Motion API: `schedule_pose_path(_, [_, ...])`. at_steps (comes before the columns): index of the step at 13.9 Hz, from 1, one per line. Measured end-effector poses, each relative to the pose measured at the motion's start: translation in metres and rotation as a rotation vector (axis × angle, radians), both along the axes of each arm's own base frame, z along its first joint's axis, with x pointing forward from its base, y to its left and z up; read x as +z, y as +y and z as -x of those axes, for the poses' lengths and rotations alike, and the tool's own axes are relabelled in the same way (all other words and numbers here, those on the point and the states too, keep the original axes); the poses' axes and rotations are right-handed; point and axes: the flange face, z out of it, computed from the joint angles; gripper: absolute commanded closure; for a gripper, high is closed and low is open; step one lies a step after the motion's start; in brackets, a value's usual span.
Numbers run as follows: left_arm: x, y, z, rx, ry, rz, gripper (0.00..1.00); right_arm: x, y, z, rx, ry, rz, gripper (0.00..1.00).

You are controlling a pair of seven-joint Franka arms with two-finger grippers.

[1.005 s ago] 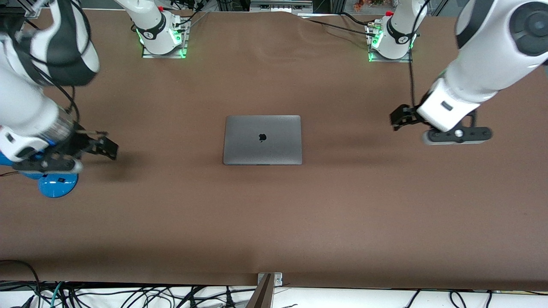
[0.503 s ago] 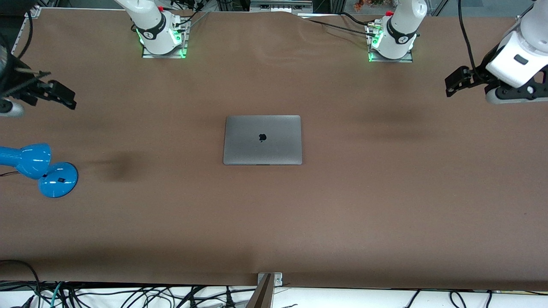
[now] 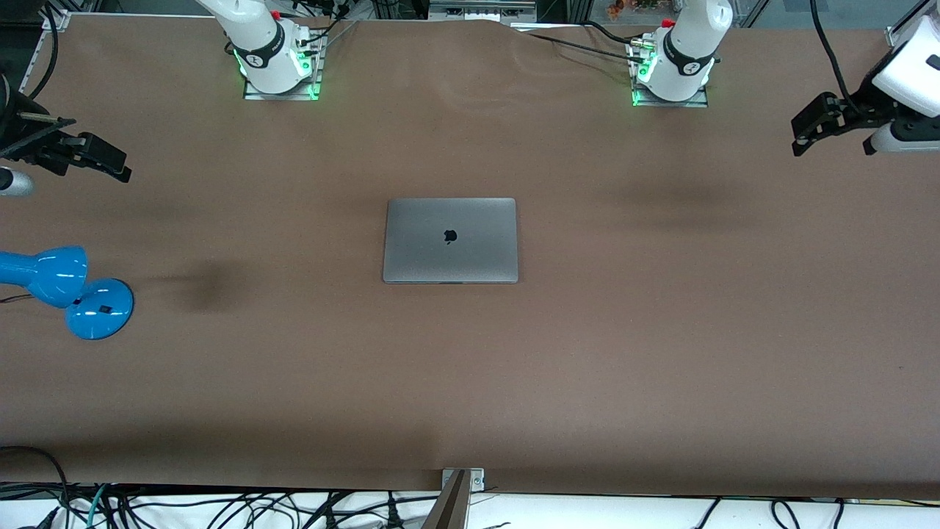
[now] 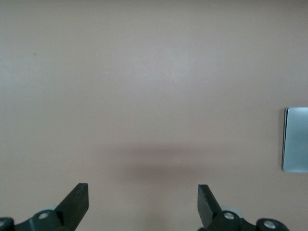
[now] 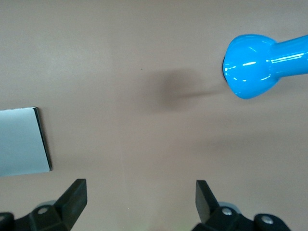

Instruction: Close laptop with both arms from behind

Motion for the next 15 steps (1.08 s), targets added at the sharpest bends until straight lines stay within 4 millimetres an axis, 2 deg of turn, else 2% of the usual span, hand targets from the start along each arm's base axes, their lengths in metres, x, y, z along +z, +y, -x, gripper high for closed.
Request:
schedule_pose_path(3, [-0.010,0.015,-0.020,0.031,0.013,0.023,0.00,-0.003,0.004,-0.001,0.006,0.004,0.000,0.00])
schedule_pose_path(6, [-0.026,0.047,-0.032,0.081,0.036,0.043,0.00,-0.003,0.011,-0.001,0.019,0.004,0.000,0.00])
schedule_pose_path(10, [-0.020,0.074,-0.032,0.049,0.025,0.043,0.00,-0.003,0.017,-0.001,0.029,0.004,0.000,0.00])
schedule_pose_path(12, [-0.016,0.078,-0.031,0.028,0.019,0.043,0.00,-0.003,0.017,-0.001,0.029,0.005,-0.001,0.00])
schedule_pose_path(15, [-0.016,0.065,-0.032,0.003,0.022,0.043,0.00,-0.003,0.016,-0.001,0.028,0.005,-0.001,0.00])
